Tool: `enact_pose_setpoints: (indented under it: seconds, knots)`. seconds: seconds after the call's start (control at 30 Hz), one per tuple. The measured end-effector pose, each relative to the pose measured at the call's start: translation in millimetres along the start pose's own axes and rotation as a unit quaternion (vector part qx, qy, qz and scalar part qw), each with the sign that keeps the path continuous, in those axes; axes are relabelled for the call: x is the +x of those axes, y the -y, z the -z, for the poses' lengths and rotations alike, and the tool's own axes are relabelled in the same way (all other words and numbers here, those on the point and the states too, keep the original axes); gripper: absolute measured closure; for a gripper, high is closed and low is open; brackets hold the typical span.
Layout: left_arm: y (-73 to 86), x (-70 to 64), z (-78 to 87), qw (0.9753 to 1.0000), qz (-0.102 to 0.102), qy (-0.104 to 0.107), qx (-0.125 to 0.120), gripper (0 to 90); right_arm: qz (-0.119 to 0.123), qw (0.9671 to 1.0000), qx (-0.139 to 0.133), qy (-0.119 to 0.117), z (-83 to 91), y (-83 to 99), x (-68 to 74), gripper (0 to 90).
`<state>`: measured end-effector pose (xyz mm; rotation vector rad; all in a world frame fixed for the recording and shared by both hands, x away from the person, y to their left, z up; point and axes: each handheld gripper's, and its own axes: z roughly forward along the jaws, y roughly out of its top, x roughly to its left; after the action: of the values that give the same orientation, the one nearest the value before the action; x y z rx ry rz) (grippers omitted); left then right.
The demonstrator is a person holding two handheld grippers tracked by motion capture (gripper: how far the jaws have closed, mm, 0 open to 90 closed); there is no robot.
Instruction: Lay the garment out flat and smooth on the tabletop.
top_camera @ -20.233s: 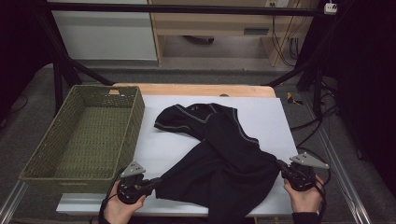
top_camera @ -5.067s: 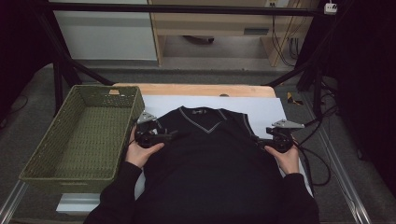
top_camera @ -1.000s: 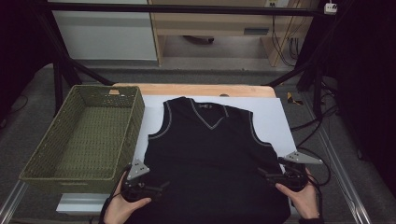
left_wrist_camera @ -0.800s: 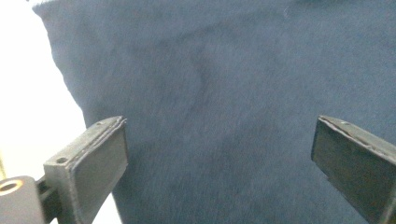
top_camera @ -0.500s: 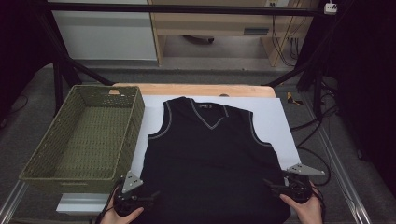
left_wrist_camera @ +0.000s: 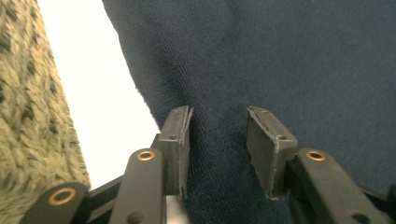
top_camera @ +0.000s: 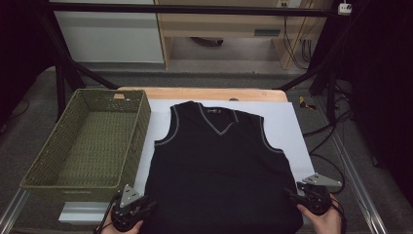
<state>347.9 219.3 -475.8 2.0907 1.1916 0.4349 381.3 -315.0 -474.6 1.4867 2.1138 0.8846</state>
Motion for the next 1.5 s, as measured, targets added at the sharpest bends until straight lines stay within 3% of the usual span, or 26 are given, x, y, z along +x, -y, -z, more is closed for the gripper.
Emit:
enact_pose_setpoints:
  seconds: [0.07, 0.13, 0.2, 0.33, 0.47, 0.53, 0.63, 0.73, 0.83, 0.97, 1.07, 1.2, 1.3, 1.37, 1.43, 1.5]
  knots:
    - [0.1, -0.5, 0.8, 0.9999, -0.008, -0.012, 0.000, 57.5, -0.002, 1.0000, 0.001, -0.004, -1.5, 2.3, -1.7, 45.7]
    - [1.1, -0.5, 2.6, 0.9998, -0.001, -0.018, -0.001, 48.0, 0.000, 1.0000, 0.001, -0.010, -0.6, 2.8, -0.7, 51.1]
    - [3.4, 0.9, 2.6, 0.9996, 0.003, -0.023, 0.014, 40.7, -0.001, 0.9999, 0.003, -0.013, 0.3, 2.6, 0.0, 54.0]
    - [4.8, 1.8, 3.4, 0.9996, 0.013, -0.021, 0.012, 42.0, -0.013, 0.9998, 0.003, -0.014, 1.5, 3.3, -1.3, 65.1]
    - [4.8, 0.4, 5.9, 0.9996, 0.010, -0.020, 0.016, 62.8, -0.024, 0.9995, 0.006, -0.020, 1.8, 3.2, -0.5, 82.2]
    - [4.5, -0.4, 6.9, 0.9997, 0.013, -0.006, 0.021, 80.7, -0.027, 0.9993, 0.007, -0.026, 1.6, 2.9, 0.8, 85.2]
    - [3.5, 1.9, 9.9, 0.9994, 0.017, 0.004, 0.030, 84.8, -0.033, 0.9990, 0.012, -0.030, 4.1, 2.4, 1.1, 86.7]
    - [4.5, 5.8, 15.5, 0.9990, 0.028, 0.014, 0.033, 85.6, -0.038, 0.9983, 0.013, -0.043, 9.9, 5.4, -0.4, 87.0]
    - [8.5, 10.3, 25.1, 0.9985, 0.036, 0.022, 0.036, 85.8, -0.048, 0.9972, -0.005, -0.057, 22.0, 10.1, -2.0, 86.9]
    - [15.2, 5.4, 37.7, 0.9978, 0.022, 0.023, 0.058, 85.8, -0.033, 0.9978, 0.000, -0.058, 26.4, 18.1, 5.4, 86.7]
    - [19.0, 4.0, 46.5, 0.9977, 0.029, 0.027, 0.056, 85.6, -0.015, 0.9980, 0.015, -0.060, 22.3, 20.9, 11.4, 86.3]
    - [21.7, 0.3, 51.1, 0.9975, 0.026, 0.026, 0.060, 85.5, -0.024, 0.9985, 0.015, -0.046, 27.8, 19.6, 10.1, 86.6]
    - [22.3, -1.0, 55.1, 0.9975, 0.025, 0.030, 0.059, 85.2, -0.016, 0.9985, 0.012, -0.051, 30.5, 18.2, 13.9, 85.6]
    - [21.6, -1.7, 59.7, 0.9983, 0.021, 0.033, 0.043, 83.6, -0.013, 0.9979, 0.017, -0.061, 28.1, 17.9, 15.0, 74.9]
    - [17.9, -1.9, 63.4, 0.9992, 0.006, 0.029, 0.027, 77.4, -0.009, 0.9981, -0.001, -0.061, 26.1, 16.5, 13.3, 65.5]
    - [10.7, -1.5, 63.8, 0.9987, 0.014, 0.050, -0.005, 63.6, -0.006, 0.9979, -0.027, -0.059, 24.3, 12.2, 10.7, 51.9]
